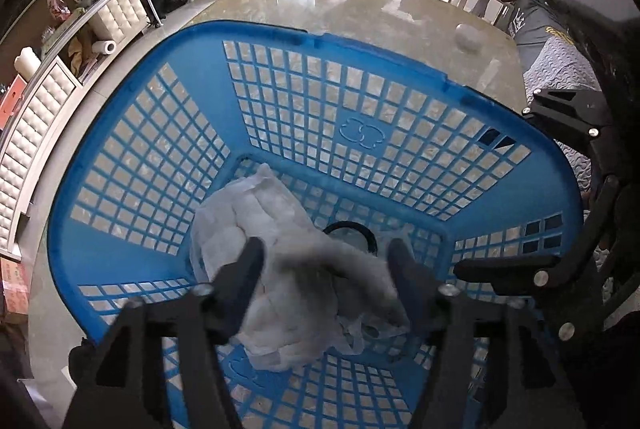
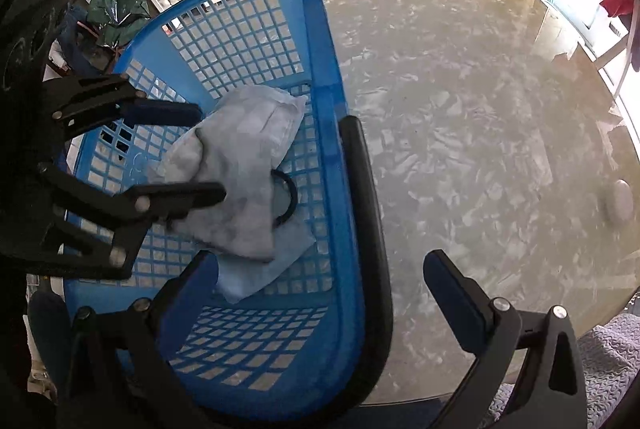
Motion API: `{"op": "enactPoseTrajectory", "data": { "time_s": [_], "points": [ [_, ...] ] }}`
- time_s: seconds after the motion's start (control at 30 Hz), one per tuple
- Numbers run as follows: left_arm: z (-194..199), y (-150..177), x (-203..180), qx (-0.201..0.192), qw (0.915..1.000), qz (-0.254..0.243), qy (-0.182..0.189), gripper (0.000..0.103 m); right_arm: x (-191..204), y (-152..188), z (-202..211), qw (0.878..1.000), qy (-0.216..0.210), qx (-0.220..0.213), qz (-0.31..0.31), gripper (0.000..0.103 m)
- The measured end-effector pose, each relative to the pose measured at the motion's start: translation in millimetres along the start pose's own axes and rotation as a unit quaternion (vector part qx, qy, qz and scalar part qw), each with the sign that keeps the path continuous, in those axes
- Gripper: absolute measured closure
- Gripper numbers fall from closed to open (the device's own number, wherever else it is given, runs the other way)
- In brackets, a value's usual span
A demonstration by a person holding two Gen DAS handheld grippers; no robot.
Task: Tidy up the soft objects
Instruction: 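Carry the grey felt mat over the basket and open the left tool, then move the right tool to the black plush dragon toy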
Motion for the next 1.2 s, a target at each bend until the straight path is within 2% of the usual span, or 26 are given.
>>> {"op": "enactPoseTrajectory", "data": {
  "time_s": [0.07, 0.33, 0.4, 0.5, 0.83, 1.0, 1.2],
  "points": [
    [1, 0, 1, 0.001, 1.0, 0.002, -0.008, 0.03, 1, 1, 0, 1.0, 0.0, 0.0, -0.003, 0.0],
    [23, 8, 8, -0.009, 0.9993, 0.026, -0.026, 0.03, 7, 7, 14, 1.0, 0.007, -0.014, -0.003, 0.0],
    [35, 13, 5, -0.021, 0.9988, 0.029, -0.032, 0.021, 11, 9, 20, 1.0, 0.01, -0.02, -0.001, 0.0],
    [54, 21, -1, -0.035, 0.9975, 0.032, -0.053, 0.021, 18, 13, 29, 0.999, 0.017, -0.028, 0.0, 0.0],
    [96, 59, -13, -0.071, 0.9939, 0.057, -0.062, 0.016, 49, 29, 67, 0.997, 0.034, -0.06, 0.02, 0.0],
    [118, 86, -14, -0.089, 0.9906, 0.08, -0.067, 0.0, 70, 34, 79, 0.996, 0.041, -0.075, 0.04, 0.0],
    [129, 118, -14, -0.095, 0.9868, 0.109, -0.073, 0.0, 97, 36, 82, 0.994, 0.048, -0.08, 0.062, 0.0]
  ]
}}
Point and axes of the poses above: each gripper's, at about its wrist camera, not at the fingertips, and z roughly against the way its jaws point, x to its left, y to its underside, the point moved 1 cm from there along -z, roughly the way its jaws point, and after that the axes turned 11 degrees about x, right-handed, at the moved point
